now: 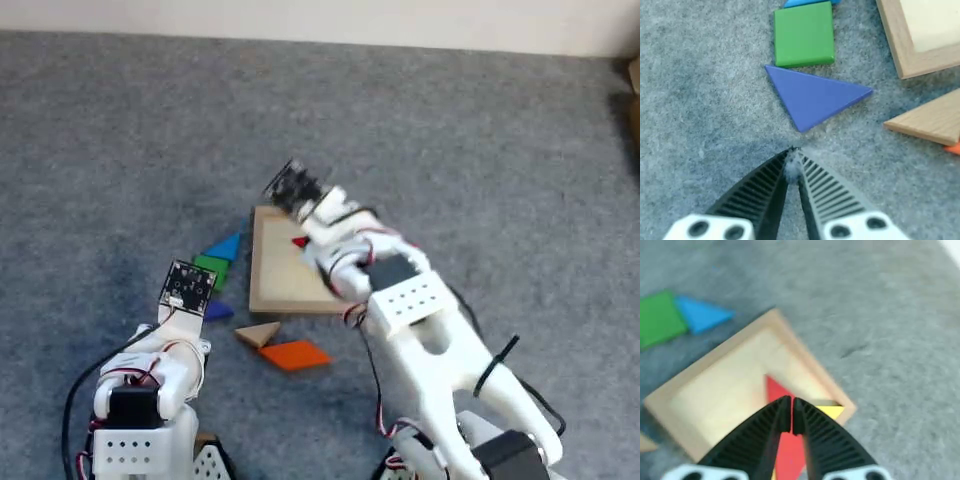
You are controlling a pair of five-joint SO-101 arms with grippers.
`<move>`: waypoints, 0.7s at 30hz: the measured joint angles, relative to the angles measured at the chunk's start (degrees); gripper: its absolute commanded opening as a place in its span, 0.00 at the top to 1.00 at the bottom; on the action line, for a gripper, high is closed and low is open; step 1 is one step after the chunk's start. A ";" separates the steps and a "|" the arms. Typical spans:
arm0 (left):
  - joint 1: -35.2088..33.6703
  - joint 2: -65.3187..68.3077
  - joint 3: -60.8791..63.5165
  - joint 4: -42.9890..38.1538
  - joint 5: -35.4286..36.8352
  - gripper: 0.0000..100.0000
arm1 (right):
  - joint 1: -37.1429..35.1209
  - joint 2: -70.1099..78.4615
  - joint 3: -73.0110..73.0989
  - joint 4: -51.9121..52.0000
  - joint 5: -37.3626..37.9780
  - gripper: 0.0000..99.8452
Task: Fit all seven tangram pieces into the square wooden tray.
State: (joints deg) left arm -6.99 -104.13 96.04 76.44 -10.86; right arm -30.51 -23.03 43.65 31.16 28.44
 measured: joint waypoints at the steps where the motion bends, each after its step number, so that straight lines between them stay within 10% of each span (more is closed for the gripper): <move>1: 0.00 0.00 0.00 0.00 0.00 0.99 | 0.88 1.85 -1.05 0.00 -0.79 0.99; 21: 0.00 0.00 0.00 0.00 0.00 0.99 | -0.53 20.04 -5.19 2.55 0.00 0.99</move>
State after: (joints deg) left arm -6.99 -104.13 96.04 76.44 -10.86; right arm -31.03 -2.99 38.46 33.71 28.44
